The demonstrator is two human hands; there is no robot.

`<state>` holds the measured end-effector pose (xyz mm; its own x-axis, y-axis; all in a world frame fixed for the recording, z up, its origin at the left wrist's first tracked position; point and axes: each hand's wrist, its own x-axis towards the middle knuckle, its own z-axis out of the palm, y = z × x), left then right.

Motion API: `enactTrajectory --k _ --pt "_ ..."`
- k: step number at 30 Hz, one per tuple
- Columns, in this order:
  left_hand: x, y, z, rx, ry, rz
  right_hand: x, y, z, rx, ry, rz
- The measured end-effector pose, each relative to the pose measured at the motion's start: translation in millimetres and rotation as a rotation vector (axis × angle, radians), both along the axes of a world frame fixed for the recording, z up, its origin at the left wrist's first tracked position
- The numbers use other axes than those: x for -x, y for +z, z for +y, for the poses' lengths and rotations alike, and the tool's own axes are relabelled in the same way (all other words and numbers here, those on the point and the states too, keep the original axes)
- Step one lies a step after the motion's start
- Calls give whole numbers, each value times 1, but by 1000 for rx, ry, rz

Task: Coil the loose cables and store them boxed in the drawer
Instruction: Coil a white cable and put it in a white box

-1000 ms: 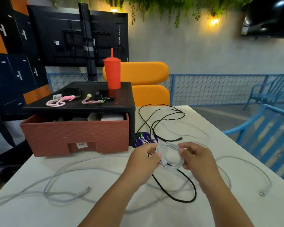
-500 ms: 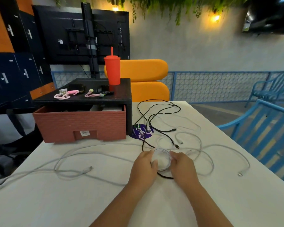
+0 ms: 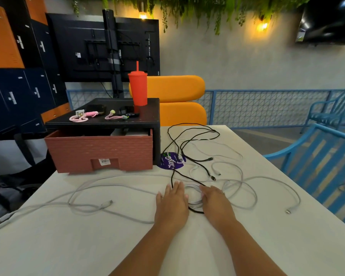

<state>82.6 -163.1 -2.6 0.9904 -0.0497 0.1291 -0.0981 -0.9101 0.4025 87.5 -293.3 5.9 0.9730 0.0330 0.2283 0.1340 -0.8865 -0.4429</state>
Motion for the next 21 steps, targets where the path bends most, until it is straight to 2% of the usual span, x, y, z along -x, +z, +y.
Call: enactTrajectory --k 4,11,17,21 --pt "1 0 1 110 15 -36 -3 -3 -1 -153 23 -45" --pt "2 -5 8 449 76 -162 4 -1 -5 -360 15 -77" --pt "9 3 13 713 137 -297 5 -4 -8 -432 10 -136" --pt "6 16 33 672 77 -315 3 4 -5 -387 23 -218"
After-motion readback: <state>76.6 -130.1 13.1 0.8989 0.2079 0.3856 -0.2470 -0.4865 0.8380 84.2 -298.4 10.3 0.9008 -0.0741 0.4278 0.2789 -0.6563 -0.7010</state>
